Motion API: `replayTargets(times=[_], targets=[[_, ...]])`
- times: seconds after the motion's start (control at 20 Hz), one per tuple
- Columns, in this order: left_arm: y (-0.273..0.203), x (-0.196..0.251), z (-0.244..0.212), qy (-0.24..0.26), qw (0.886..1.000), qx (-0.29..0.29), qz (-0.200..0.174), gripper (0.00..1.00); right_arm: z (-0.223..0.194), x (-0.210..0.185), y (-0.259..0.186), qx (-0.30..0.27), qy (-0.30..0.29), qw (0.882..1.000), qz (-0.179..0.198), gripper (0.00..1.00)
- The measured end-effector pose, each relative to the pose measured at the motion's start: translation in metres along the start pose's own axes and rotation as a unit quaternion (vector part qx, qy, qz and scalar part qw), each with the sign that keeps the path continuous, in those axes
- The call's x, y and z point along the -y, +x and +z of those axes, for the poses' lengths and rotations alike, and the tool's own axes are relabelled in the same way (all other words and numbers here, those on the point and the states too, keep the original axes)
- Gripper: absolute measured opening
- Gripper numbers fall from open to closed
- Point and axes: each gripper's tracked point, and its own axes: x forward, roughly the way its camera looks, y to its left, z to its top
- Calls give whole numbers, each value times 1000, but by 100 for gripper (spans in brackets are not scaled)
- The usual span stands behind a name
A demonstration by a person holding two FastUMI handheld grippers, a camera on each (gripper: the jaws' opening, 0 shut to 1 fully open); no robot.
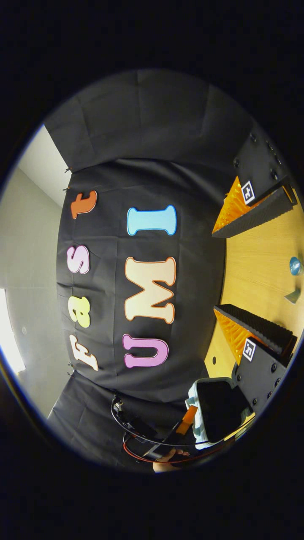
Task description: First open the suitcase, pack the skin care products into it, and then close the suitcase.
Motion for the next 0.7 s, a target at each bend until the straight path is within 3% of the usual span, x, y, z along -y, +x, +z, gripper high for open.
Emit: replayTargets(times=[0.4, 0.7], targets=[[15, -114, -6, 20, 996, 3, 86, 0, -2, -41, 8, 1, -7, 1000, -5, 98], [37, -196, -40, -25, 990, -21, 135, 0, -7, -73, 15, -3, -18, 1000, 4, 98]])
